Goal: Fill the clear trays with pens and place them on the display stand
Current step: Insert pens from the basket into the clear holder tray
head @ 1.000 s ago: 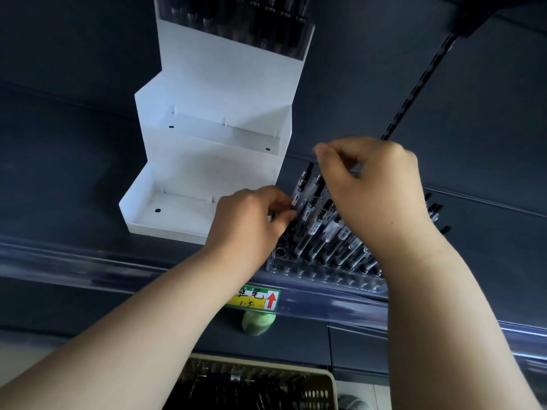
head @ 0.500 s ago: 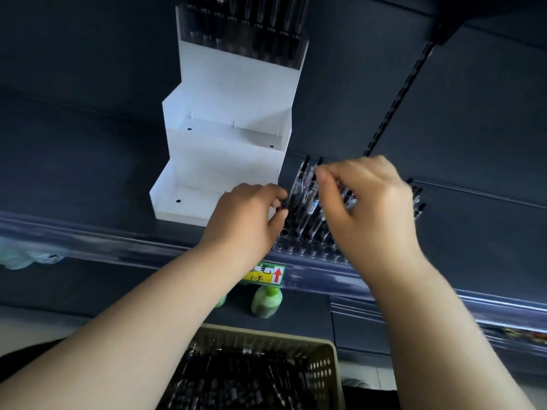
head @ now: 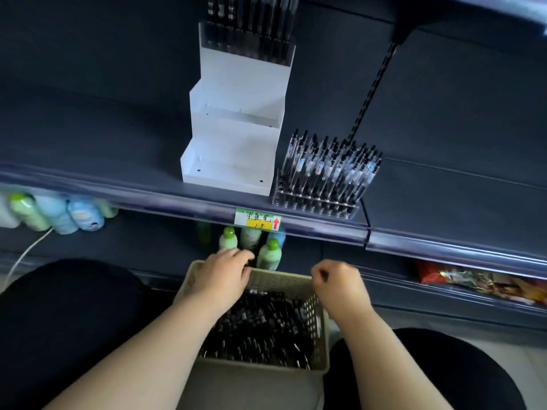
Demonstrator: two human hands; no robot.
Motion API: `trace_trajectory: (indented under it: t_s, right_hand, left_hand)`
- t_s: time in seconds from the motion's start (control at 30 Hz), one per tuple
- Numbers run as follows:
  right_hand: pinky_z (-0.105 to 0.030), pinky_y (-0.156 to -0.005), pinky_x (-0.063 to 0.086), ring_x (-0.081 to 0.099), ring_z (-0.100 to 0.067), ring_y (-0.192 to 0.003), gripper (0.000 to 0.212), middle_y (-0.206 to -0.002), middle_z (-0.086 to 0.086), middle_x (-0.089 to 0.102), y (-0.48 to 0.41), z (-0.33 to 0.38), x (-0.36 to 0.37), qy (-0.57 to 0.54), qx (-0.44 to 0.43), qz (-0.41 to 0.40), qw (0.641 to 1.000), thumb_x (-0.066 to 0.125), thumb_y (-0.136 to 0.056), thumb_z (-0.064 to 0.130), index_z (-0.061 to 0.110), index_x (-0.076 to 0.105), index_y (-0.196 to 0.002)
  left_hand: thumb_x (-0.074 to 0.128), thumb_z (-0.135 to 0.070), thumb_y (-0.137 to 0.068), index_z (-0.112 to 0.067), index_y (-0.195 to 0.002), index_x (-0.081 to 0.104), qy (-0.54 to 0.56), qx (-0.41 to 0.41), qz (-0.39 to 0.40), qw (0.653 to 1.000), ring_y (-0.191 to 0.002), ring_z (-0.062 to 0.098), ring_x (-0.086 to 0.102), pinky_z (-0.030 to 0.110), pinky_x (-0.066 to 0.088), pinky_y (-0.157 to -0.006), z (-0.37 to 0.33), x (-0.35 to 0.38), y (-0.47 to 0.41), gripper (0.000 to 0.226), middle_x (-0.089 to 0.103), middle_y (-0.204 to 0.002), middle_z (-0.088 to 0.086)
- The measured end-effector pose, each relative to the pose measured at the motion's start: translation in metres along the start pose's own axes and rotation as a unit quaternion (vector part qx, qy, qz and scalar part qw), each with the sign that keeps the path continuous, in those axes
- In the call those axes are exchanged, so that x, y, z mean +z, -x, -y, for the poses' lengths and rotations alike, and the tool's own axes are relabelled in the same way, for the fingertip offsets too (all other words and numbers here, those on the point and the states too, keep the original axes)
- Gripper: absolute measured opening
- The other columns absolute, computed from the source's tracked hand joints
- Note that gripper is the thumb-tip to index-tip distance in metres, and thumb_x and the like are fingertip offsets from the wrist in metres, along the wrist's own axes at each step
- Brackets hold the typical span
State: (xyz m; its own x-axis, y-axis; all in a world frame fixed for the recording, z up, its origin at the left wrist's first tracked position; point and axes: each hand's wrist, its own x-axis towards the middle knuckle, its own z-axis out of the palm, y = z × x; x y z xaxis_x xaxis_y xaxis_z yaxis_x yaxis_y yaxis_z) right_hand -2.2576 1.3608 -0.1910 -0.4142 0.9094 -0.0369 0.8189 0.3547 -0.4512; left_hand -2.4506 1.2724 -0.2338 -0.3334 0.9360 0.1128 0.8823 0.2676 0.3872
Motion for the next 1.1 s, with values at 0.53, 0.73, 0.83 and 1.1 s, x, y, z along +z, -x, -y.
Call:
trace_trajectory:
  t_s: [0.53, 0.73, 0.83, 1.1]
  right_hand:
    - [-0.024, -0.083, 0.046, 0.055, -0.023, -0.115, 0.032, -0.128, -0.012, 0.054, 0.017, -0.012, 0.093, 0.155, 0.123, 0.268, 0.943, 0.044, -0.092, 0.003, 0.004, 0.053, -0.123]
    - [-0.033, -0.099, 0.039, 0.046, -0.027, -0.124, 0.039, -0.138, -0.015, 0.04, -0.003, -0.011, 0.108, 0.153, 0.136, 0.267, 0.942, 0.04, -0.095, 0.005, 0.006, 0.044, -0.133]
    - [-0.033, -0.097, 0.041, 0.045, -0.026, -0.125, 0.04, -0.139, -0.016, 0.041, -0.011, -0.009, 0.116, 0.186, 0.14, 0.268, 0.935, 0.046, -0.093, 0.011, 0.009, 0.046, -0.133]
    - [-0.033, -0.091, 0.044, 0.048, -0.022, -0.123, 0.04, -0.134, -0.006, 0.051, -0.029, -0.011, 0.126, 0.202, 0.165, 0.296, 0.919, 0.056, -0.087, 0.017, 0.015, 0.054, -0.127]
  left_hand:
    - [0.053, -0.022, -0.091, -0.025, -0.115, 0.062, 0.095, -0.116, 0.025, 0.988, -0.101, 0.008, 0.054, 0.019, 0.042, -0.087, 0.006, 0.056, 0.041, 0.026, 0.063, -0.105, -0.012]
    - [0.053, -0.021, -0.09, -0.025, -0.114, 0.063, 0.111, -0.107, 0.038, 0.987, -0.1, 0.006, 0.055, 0.015, 0.041, -0.085, 0.002, 0.069, 0.036, 0.026, 0.063, -0.105, -0.011]
    - [0.053, -0.02, -0.09, -0.025, -0.113, 0.063, 0.124, -0.099, 0.025, 0.987, -0.1, 0.006, 0.054, 0.01, 0.034, -0.081, -0.002, 0.071, 0.031, 0.026, 0.063, -0.104, -0.011]
    - [0.053, -0.019, -0.09, -0.023, -0.112, 0.064, 0.146, -0.102, 0.02, 0.984, -0.1, 0.01, 0.056, 0.015, 0.038, -0.085, -0.006, 0.079, 0.022, 0.025, 0.064, -0.104, -0.007]
